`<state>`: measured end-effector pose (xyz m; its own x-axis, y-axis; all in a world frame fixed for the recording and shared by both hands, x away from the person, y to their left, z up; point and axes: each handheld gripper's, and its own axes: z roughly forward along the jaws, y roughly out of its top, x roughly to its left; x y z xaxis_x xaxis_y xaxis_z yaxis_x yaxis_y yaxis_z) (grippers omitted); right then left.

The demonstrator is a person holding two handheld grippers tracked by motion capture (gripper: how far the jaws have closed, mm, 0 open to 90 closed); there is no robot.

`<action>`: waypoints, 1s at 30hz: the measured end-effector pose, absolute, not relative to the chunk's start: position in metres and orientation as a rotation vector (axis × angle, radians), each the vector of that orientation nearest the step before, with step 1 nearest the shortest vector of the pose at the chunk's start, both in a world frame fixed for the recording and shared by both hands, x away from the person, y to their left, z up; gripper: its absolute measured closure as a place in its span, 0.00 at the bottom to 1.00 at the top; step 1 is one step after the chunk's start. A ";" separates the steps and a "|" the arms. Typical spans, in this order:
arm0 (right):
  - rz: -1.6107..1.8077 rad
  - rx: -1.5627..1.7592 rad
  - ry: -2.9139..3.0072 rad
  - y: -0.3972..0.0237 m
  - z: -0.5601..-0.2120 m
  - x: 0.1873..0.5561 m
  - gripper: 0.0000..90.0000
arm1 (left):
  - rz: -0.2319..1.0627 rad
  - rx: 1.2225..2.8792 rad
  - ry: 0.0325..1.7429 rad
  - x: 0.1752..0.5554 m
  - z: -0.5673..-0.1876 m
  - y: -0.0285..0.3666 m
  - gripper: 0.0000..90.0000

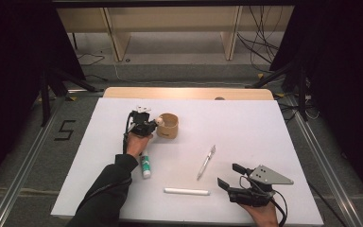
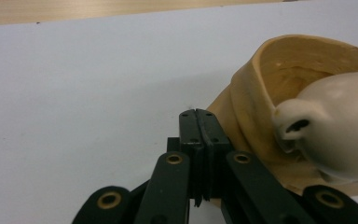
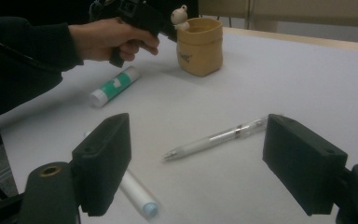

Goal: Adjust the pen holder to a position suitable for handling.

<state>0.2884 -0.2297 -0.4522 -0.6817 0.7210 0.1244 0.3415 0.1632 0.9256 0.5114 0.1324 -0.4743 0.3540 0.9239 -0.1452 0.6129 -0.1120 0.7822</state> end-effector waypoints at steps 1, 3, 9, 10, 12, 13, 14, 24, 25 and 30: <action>1.526 1.014 2.100 -0.230 -0.452 0.288 0.27 | 0.491 1.829 1.349 0.512 -0.474 0.131 0.99; 1.526 1.014 2.102 -0.230 -0.452 0.288 0.27 | 0.482 1.830 1.342 0.511 -0.474 0.127 0.99; 1.523 1.014 2.105 -0.229 -0.452 0.288 0.27 | 0.464 1.868 1.317 0.511 -0.475 0.114 0.99; 1.524 1.013 2.105 -0.229 -0.452 0.288 0.27 | 0.458 1.876 1.314 0.511 -0.475 0.112 0.99; 1.521 1.009 2.105 -0.229 -0.452 0.288 0.27 | 0.465 1.884 1.310 0.511 -0.475 0.109 0.99; 1.521 1.010 2.106 -0.229 -0.452 0.288 0.27 | 0.465 1.888 1.305 0.511 -0.475 0.107 0.99; 1.521 1.008 2.105 -0.230 -0.452 0.288 0.27 | 0.464 1.883 1.307 0.511 -0.475 0.105 0.99; 1.523 1.010 2.107 -0.230 -0.452 0.288 0.27 | 0.450 1.907 1.282 0.512 -0.474 0.089 0.99; 1.524 1.010 2.107 -0.230 -0.452 0.288 0.27 | 0.452 1.906 1.281 0.511 -0.474 0.087 0.99; 1.524 1.010 2.107 -0.230 -0.453 0.288 0.27 | 0.446 1.909 1.274 0.512 -0.474 0.082 0.99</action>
<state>0.2882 -0.2301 -0.4525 -0.6844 0.7187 0.1231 0.3419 0.1673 0.9247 0.5119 0.0816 -0.4742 0.4354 0.8910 -0.1284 0.6167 -0.1913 0.7636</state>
